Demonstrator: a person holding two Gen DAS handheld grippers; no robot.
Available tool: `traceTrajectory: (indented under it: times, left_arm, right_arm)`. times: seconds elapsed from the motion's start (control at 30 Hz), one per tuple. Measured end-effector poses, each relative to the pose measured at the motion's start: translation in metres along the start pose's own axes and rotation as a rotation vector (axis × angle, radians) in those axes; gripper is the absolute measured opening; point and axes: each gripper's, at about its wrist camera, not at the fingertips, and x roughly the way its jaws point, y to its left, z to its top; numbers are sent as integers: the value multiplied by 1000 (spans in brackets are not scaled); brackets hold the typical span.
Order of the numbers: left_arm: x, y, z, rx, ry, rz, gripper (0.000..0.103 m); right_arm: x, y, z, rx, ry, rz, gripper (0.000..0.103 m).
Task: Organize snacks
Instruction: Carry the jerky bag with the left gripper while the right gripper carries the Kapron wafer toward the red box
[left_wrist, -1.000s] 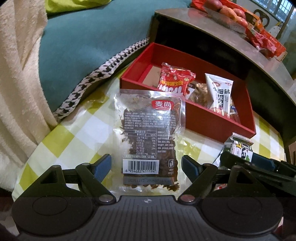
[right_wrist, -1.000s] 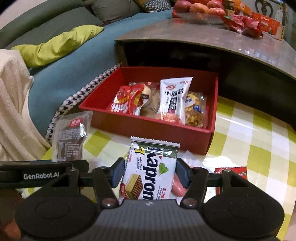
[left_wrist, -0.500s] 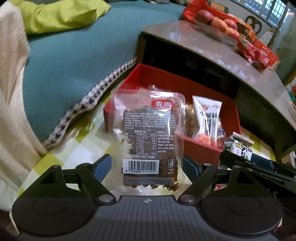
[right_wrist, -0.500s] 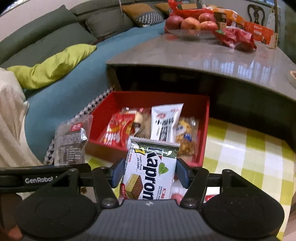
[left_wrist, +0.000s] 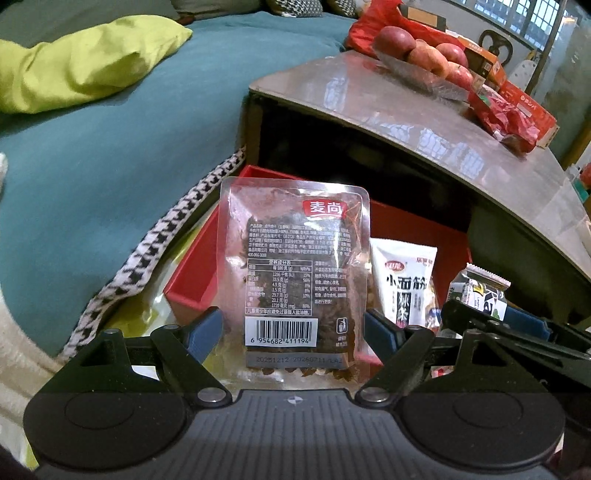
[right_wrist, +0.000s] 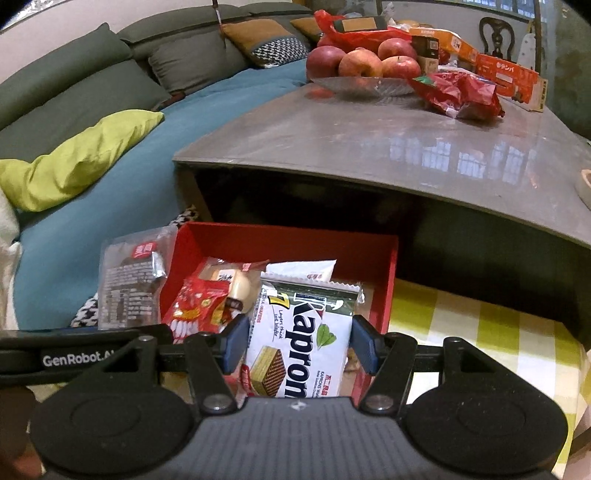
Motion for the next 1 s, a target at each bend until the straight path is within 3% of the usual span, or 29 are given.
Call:
traceTrajectory:
  times: [0.57, 1.0]
  left_arm:
    - [47, -6, 24, 43, 40, 42, 87]
    - [65, -3, 26, 41, 65, 68, 89]
  right_arm:
    - [54, -6, 18, -17, 47, -48, 71]
    - [71, -5, 17, -22, 72, -54, 71]
